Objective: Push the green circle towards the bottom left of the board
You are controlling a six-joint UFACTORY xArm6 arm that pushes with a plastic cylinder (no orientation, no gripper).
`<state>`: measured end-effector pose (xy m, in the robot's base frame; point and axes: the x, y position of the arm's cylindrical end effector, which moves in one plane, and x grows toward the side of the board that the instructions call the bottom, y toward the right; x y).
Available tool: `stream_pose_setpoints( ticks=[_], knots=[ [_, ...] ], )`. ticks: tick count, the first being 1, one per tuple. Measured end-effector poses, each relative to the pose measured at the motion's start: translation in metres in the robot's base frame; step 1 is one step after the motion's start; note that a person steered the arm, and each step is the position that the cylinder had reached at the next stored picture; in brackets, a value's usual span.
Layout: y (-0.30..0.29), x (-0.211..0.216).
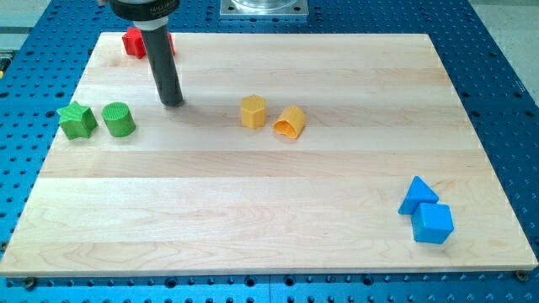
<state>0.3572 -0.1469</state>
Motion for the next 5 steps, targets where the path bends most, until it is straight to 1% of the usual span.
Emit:
stream_pose_setpoints(
  ticks=[3,4,5],
  knots=[
    [-0.014,-0.008],
    [-0.037,-0.007],
    [-0.078,0.016]
  ],
)
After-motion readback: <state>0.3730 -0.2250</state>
